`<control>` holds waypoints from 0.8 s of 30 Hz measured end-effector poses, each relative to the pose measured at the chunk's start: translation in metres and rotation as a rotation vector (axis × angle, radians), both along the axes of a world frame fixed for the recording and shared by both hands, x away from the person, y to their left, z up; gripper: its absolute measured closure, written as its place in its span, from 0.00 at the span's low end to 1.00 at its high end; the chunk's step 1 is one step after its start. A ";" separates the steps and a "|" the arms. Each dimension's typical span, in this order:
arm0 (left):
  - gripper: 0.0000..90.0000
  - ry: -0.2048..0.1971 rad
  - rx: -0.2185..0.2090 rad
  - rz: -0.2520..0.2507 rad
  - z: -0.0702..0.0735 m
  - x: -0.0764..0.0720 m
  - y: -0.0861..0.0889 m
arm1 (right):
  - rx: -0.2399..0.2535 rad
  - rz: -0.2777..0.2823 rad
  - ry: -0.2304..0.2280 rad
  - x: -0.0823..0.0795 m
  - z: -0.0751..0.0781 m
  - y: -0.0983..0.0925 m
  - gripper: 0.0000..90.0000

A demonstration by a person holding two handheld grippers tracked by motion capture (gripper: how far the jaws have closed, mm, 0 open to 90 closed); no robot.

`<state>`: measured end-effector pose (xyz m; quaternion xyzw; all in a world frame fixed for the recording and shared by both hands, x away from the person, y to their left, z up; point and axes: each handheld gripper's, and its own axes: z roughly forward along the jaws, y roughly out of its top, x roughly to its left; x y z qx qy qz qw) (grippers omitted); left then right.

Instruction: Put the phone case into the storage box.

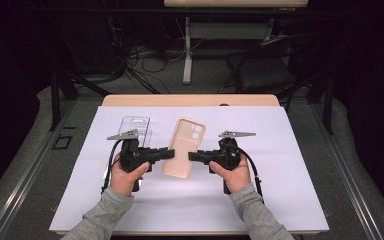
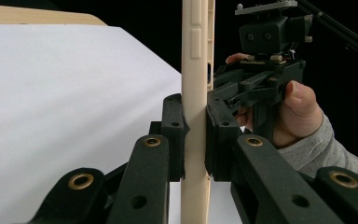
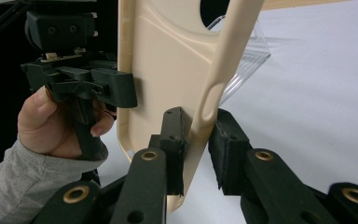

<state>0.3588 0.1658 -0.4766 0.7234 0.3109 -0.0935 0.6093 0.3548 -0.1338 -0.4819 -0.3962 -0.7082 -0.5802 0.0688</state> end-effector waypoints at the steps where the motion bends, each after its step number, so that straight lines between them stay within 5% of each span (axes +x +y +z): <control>1: 0.89 0.000 0.000 0.000 0.000 0.000 0.000 | -0.001 0.000 0.001 0.000 0.000 0.000 0.85; 24: 0.89 0.007 0.005 -0.007 -0.002 0.001 0.000 | 0.015 0.005 0.016 0.001 -0.001 -0.002 0.89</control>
